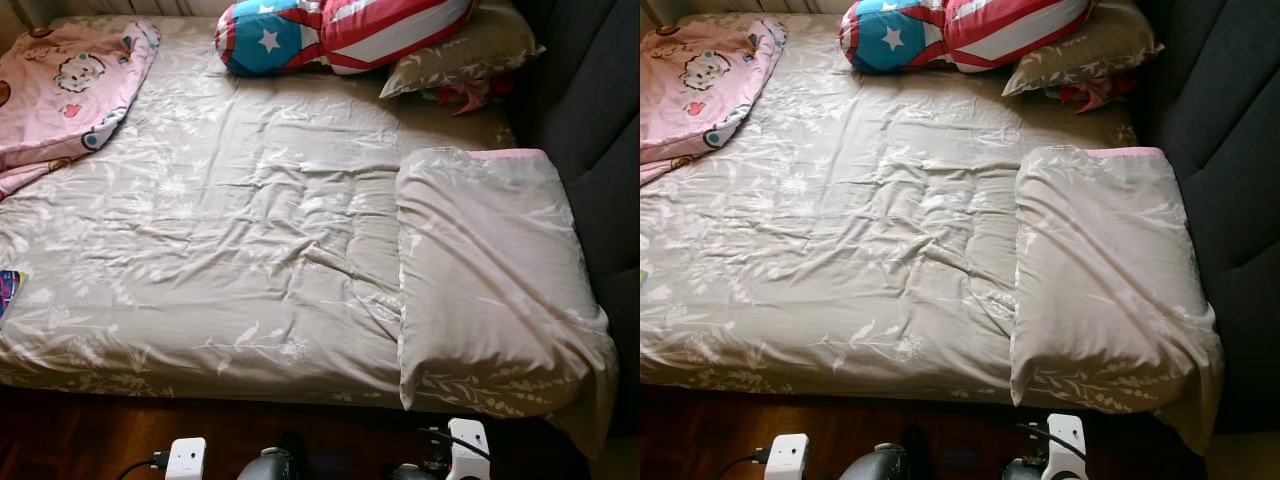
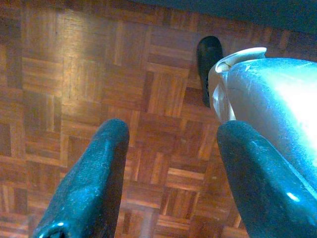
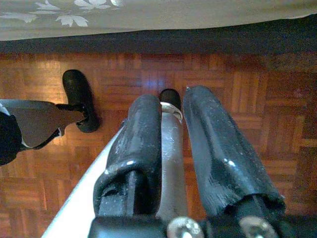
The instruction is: Clean up the room
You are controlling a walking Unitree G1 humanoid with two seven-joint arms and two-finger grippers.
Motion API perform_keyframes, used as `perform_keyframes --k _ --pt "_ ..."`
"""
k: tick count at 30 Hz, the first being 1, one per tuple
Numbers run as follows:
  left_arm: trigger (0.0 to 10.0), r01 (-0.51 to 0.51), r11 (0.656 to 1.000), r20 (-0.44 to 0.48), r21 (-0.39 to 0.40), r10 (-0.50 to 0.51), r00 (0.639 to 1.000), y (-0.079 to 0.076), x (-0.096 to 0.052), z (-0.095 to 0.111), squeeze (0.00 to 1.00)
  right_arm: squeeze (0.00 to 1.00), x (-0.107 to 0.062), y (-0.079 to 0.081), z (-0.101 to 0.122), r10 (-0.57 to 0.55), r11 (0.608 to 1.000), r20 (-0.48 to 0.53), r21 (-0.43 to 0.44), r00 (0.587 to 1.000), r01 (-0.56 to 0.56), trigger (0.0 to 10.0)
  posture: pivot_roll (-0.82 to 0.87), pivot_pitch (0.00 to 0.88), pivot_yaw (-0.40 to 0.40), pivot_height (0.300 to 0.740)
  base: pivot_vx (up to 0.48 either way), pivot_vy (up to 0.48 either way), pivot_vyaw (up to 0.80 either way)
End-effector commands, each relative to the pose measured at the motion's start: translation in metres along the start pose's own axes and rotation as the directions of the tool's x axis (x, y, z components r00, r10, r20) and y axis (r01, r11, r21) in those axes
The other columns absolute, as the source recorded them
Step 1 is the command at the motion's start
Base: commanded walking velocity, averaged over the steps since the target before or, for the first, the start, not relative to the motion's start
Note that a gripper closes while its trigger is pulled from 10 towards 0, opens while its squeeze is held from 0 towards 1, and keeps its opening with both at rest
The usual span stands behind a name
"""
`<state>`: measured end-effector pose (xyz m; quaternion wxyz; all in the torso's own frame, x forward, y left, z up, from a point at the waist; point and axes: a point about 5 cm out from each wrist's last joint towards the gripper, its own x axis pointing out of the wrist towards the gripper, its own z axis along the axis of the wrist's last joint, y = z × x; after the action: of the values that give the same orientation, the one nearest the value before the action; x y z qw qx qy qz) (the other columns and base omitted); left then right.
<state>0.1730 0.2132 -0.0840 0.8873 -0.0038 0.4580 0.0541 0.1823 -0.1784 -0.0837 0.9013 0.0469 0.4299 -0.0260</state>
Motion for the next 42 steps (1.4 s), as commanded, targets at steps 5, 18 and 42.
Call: perform_keyframes --k 5,18,42 --pt "10.0 -0.009 1.0 -0.043 -0.007 0.009 0.999 0.0044 -0.0031 -0.0143 0.0 0.0 -0.0034 -0.0029 -0.0142 -0.017 1.0 -0.048 0.021 0.999 0.018 10.0 -0.05 0.251 0.026 0.73 0.0 0.339 0.0" --pt "10.0 -0.01 1.0 -0.047 -0.004 0.01 0.999 0.0055 -0.0037 -0.0163 0.0 0.0 -0.0032 -0.0026 -0.0138 -0.015 1.0 -0.048 0.02 0.999 0.016 10.0 -0.05 0.252 0.024 0.73 0.0 0.338 0.0" --pt "10.0 -0.016 1.0 -0.052 -0.012 0.016 0.999 0.0056 -0.0042 -0.0184 0.0 0.0 -0.0033 -0.0033 -0.0146 -0.011 1.0 -0.058 -0.01 0.998 0.011 10.0 -0.04 0.254 0.023 0.73 0.0 0.341 0.0"
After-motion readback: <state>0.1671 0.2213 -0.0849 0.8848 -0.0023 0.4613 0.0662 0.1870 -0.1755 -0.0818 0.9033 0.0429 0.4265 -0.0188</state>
